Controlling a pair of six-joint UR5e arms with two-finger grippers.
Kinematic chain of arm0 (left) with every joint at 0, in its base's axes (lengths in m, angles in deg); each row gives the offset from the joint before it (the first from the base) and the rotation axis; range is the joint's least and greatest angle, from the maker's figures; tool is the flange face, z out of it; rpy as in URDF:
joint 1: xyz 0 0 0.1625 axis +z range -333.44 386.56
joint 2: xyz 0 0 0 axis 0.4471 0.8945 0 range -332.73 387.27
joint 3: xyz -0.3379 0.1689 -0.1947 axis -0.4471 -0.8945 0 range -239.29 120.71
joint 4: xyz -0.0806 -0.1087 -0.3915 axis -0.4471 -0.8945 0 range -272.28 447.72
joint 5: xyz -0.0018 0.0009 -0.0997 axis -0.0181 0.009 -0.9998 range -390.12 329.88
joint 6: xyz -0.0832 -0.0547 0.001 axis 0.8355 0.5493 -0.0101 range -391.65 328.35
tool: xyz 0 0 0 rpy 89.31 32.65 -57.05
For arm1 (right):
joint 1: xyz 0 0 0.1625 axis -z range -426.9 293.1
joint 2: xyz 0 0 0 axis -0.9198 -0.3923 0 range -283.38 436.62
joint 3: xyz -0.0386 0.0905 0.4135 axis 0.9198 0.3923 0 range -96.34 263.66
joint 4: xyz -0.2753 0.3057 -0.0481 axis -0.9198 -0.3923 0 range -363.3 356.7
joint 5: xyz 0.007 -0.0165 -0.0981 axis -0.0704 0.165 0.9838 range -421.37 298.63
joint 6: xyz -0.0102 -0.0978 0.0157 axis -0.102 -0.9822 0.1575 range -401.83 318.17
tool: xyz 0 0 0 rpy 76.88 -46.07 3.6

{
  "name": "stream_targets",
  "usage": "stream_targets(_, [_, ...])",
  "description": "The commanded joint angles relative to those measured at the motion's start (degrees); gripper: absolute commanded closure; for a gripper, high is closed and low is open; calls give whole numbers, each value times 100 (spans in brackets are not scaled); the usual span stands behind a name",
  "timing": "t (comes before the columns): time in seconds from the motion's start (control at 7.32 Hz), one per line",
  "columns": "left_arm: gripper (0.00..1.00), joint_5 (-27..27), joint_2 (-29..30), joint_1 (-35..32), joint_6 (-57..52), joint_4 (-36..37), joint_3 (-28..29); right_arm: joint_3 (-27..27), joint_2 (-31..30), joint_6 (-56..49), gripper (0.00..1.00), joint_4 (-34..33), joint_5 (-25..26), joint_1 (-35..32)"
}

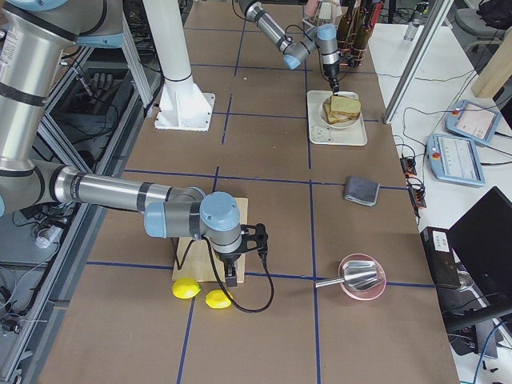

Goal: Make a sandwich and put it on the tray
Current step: 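Slide the plate with the sandwich onto the white bear tray, then open the left gripper and release the plate rim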

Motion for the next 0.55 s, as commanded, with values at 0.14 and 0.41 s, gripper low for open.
stream_targets(0.14, [0,21,-209,-35,-665,28,-301,22,-36,0,0,0,0,-44])
stream_targets(0.41, [0,-22,-1068,-280,-1253,752,-1763,31,-45,0,0,0,0,-53])
